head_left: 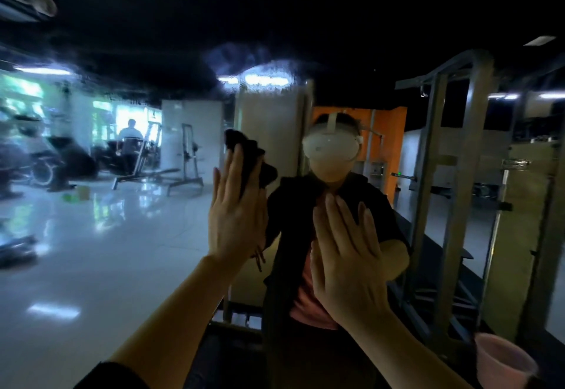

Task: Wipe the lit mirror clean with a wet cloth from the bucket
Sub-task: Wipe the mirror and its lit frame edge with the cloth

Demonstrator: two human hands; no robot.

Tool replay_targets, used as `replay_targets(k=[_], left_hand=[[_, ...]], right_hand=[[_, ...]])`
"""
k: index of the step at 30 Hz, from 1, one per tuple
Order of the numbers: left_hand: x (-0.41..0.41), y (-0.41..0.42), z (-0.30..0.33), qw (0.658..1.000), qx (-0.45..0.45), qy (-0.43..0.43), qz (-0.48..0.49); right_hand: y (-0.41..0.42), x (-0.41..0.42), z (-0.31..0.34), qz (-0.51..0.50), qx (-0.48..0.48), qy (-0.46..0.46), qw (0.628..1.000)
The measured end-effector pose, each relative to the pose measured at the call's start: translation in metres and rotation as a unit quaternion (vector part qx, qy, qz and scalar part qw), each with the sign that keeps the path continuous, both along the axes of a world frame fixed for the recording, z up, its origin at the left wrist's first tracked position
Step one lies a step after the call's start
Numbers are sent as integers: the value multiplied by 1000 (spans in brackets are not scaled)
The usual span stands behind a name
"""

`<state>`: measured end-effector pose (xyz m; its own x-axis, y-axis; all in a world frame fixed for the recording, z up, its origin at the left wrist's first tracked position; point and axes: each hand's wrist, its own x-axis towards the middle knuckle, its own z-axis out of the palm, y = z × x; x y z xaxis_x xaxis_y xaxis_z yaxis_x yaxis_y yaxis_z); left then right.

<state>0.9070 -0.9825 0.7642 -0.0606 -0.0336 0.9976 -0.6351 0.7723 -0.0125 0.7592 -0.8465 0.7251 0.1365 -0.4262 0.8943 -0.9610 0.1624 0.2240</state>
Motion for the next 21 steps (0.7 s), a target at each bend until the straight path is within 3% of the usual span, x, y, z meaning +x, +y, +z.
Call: replay_targets(k=[3, 7, 9, 12, 14, 17, 19, 21], left_hand=[[-22, 19, -8, 989, 91, 110, -40], [-8, 10, -65, 996, 13, -81, -46], [28, -8, -97, 994, 67, -75, -32], [75, -19, -123, 976, 199, 77, -36], [89, -27, -122, 927, 278, 244, -71], [74, -32, -114, 900, 299, 316, -17], [52, -16, -119, 926, 277, 253, -50], [40, -1, -142, 970, 206, 106, -77]], right_hand=[[-7, 17, -6, 21, 22, 25, 999], [-14, 35, -19, 55, 14, 1, 998], [-16, 35, -30, 59, 31, 9, 998], [-19, 34, -46, 38, 52, 1, 998], [-21, 35, -49, 24, 53, -1, 998], [-24, 41, -49, 22, 31, -15, 999], [-26, 43, -52, 21, 20, -15, 999], [-27, 43, -55, 23, 9, -17, 1000]])
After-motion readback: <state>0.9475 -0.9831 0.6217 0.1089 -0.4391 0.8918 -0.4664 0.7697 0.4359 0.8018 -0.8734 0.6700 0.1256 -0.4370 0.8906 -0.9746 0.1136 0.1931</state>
